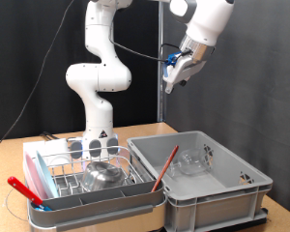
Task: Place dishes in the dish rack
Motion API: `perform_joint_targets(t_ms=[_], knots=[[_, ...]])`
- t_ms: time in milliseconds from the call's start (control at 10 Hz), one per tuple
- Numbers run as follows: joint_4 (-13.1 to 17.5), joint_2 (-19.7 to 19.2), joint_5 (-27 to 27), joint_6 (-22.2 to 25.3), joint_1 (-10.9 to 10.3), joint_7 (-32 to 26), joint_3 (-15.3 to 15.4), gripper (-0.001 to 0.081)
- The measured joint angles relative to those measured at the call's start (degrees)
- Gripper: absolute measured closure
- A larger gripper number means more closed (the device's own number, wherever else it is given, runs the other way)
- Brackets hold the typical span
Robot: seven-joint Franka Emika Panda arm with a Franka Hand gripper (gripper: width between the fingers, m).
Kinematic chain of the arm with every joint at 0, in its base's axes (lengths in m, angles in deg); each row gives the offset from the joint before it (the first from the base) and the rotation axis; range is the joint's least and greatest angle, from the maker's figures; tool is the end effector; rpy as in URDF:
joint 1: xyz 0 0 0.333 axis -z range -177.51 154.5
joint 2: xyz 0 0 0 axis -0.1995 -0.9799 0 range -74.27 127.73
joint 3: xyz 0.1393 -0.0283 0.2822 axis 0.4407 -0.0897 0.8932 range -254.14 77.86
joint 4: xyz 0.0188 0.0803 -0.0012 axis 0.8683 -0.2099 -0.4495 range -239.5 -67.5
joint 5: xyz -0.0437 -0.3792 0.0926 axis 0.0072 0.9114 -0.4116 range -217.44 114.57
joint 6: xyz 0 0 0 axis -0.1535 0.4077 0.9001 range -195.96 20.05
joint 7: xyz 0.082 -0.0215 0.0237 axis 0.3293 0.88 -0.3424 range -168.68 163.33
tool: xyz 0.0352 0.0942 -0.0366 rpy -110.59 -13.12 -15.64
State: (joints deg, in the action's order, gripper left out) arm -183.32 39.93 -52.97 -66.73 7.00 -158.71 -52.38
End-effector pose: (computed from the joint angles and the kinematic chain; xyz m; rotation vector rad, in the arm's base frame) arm 0.4256 0.1496 0.4769 -0.2234 -2.7696 0.3366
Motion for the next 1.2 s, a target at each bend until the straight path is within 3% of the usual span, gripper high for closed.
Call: perform_joint_targets(t_ms=[300,700,800,900,1200], knots=[[-0.70,0.51,-3.15,-2.06,0.16,11.02,0.25,-0.0005],[-3.92,4.41,-12.03,-4.57,1.27,33.98,0.14,-0.0005],[-3.91,4.34,-11.67,-4.25,1.22,32.66,0.23,-0.0005],[-4.08,4.34,-13.79,-4.27,1.29,35.78,0.25,-0.0005],[-4.85,4.37,-20.01,-4.90,1.44,55.50,0.92,-0.0005]])
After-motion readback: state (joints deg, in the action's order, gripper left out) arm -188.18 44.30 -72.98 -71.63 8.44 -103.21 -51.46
